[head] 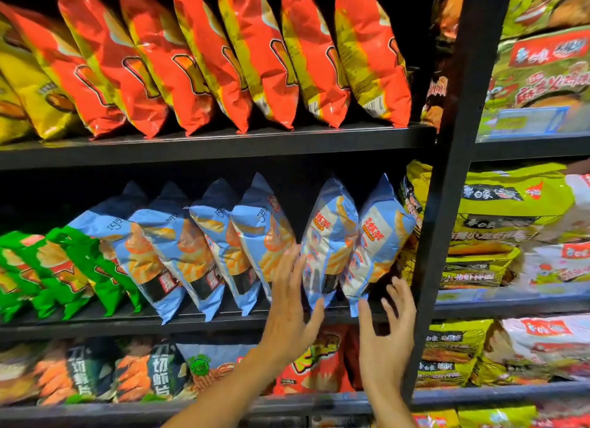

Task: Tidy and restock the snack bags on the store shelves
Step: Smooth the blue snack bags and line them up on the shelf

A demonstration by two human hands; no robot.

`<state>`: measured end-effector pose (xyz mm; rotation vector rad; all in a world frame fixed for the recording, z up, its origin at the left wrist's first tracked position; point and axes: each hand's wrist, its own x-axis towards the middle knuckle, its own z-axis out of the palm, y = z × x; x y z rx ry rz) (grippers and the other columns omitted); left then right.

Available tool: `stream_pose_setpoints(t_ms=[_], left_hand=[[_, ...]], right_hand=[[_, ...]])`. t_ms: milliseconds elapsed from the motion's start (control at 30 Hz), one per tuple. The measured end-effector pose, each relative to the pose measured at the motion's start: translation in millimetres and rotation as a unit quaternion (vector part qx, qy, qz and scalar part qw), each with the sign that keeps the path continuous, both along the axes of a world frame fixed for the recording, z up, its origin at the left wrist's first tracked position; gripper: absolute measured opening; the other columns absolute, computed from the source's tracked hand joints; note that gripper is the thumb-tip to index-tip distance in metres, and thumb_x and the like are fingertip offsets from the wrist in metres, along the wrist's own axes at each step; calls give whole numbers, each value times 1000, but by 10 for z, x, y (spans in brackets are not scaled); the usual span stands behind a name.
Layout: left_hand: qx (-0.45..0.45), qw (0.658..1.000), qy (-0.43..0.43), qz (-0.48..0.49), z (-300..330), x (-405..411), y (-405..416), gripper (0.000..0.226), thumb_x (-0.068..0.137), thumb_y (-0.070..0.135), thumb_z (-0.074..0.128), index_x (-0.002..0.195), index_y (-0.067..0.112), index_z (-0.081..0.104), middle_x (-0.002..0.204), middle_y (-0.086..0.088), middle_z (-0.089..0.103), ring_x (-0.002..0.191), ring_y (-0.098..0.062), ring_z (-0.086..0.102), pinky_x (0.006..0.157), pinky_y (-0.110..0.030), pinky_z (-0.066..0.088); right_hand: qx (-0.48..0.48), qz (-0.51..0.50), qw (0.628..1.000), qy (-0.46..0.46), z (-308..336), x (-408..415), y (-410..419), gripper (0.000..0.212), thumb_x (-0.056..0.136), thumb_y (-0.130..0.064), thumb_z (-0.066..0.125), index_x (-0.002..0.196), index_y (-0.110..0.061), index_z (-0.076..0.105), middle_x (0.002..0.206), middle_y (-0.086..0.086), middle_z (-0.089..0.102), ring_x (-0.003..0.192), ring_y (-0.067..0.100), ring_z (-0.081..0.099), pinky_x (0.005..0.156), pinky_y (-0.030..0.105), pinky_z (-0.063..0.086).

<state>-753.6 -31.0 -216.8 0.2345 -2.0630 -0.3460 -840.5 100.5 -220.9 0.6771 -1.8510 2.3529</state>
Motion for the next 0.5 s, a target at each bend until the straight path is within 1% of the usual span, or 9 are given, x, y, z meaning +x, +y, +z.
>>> stream_pose_setpoints(t_ms=[33, 67, 167, 233, 300, 367, 400, 433, 500], left_hand=[[-29, 1000, 2, 10, -28, 170, -99, 83, 94, 10, 72, 159, 7, 20, 169, -7, 11, 158, -34, 14, 127, -46, 20], [-55, 998, -2, 24, -56, 338, -226, 78, 92, 8, 72, 157, 8, 27, 168, -5, 14, 157, -34, 17, 126, -47, 22], [-124, 986, -62, 88, -68, 790, -626, 66, 93, 10, 69, 153, 12, 43, 169, 1, 13, 157, -34, 16, 127, -49, 20], [-181, 966, -132, 126, -63, 1008, -816, 67, 94, 17, 68, 156, 15, 42, 171, -5, 15, 158, -37, 11, 127, -53, 16], [-210, 948, -194, 141, -63, 1181, -929, 72, 97, 24, 65, 160, 16, 33, 172, -8, 15, 158, -40, 8, 125, -60, 17], [-222, 934, -237, 147, -68, 1313, -987, 75, 100, 30, 61, 163, 18, 23, 173, -6, 10, 158, -38, 5, 124, -60, 18], [-230, 929, -249, 150, -67, 1357, -1005, 76, 101, 33, 59, 164, 19, 20, 173, -6, 8, 159, -37, 5, 125, -58, 18], [-237, 925, -256, 151, -68, 1385, -1019, 75, 101, 35, 57, 164, 19, 19, 173, -6, 7, 159, -37, 5, 125, -57, 17], [-244, 921, -265, 150, -78, 1411, -1032, 75, 102, 38, 54, 164, 18, 18, 173, -8, 5, 159, -36, 4, 125, -57, 16]], right_hand=[[-5, 14, 999, 37, 21, 102, 22, 71, 93, -14, 73, 147, -46, 40, 150, -17, 50, 135, 0, 50, 112, 23, 43], [6, 40, 997, 69, 41, 189, 3, 70, 92, -14, 72, 146, -46, 41, 149, -19, 50, 135, 0, 50, 111, 19, 42], [79, 140, 976, 150, 159, 391, -267, 73, 94, -20, 73, 153, -40, 35, 153, -27, 42, 142, 1, 43, 114, 22, 38], [118, 174, 959, 192, 261, 498, -564, 81, 96, -27, 72, 160, -37, 23, 164, -23, 27, 151, 1, 28, 120, 23, 29], [141, 180, 954, 195, 351, 599, -852, 90, 97, -37, 71, 163, -39, 9, 169, -21, 12, 155, -3, 12, 120, 16, 19], [171, 166, 954, 183, 398, 664, -1074, 94, 97, -44, 68, 163, -40, 0, 170, -22, 4, 155, -4, 5, 116, 8, 12], [189, 155, 953, 182, 395, 678, -1155, 94, 98, -45, 66, 163, -38, -1, 170, -20, 3, 155, -3, 5, 117, 9, 12], [203, 143, 951, 182, 379, 678, -1215, 92, 99, -44, 65, 164, -35, 1, 171, -17, 5, 156, 0, 7, 121, 14, 16], [213, 116, 954, 177, 345, 676, -1277, 85, 100, -41, 64, 164, -32, 9, 170, -12, 15, 155, 4, 15, 125, 31, 24]])
